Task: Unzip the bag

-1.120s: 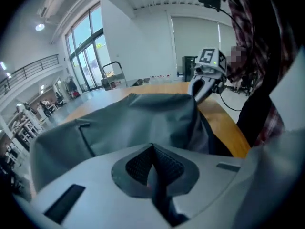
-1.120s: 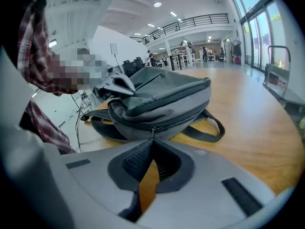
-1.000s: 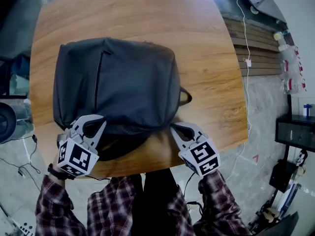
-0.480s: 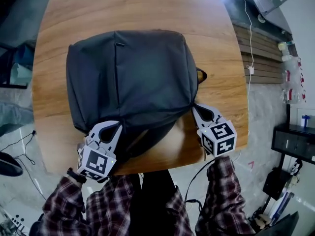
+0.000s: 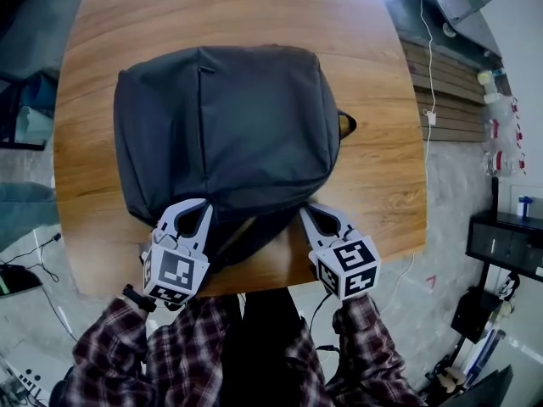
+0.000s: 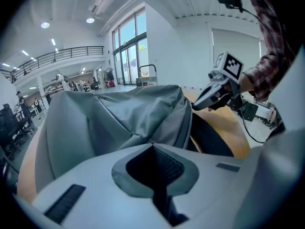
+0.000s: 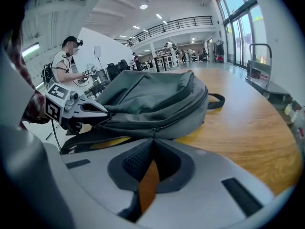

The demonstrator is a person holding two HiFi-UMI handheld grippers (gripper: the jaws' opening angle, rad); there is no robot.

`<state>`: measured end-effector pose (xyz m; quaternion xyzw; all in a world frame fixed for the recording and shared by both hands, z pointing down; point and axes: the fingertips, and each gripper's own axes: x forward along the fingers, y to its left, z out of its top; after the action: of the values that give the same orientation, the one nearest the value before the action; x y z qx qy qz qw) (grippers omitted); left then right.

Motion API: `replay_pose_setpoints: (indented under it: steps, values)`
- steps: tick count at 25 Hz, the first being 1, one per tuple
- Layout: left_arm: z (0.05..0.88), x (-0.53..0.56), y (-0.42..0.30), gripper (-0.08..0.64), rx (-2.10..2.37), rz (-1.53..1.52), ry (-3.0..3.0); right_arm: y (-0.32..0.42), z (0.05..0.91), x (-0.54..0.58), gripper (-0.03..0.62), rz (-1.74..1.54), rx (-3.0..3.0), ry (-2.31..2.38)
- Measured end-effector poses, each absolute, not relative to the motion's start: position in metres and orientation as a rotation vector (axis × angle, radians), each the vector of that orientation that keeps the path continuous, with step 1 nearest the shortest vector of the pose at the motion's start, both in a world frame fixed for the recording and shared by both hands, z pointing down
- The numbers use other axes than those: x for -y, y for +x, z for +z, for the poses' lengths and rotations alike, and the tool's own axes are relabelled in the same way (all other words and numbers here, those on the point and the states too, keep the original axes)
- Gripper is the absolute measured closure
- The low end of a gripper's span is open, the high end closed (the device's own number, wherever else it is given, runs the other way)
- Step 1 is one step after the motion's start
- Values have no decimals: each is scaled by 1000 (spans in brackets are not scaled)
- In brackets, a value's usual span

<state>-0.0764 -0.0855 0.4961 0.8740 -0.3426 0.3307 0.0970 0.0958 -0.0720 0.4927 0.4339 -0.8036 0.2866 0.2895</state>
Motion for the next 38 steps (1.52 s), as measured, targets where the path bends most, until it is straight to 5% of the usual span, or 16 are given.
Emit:
replay_pose_setpoints:
  steps: [26,38]
  values:
    - [495,88,-46,554,1134,860,2519,-15,507,44,572,716,2086,884]
    - [464,83,-52,552,1105,622,2552,11,503,39,566,762,2088,1012]
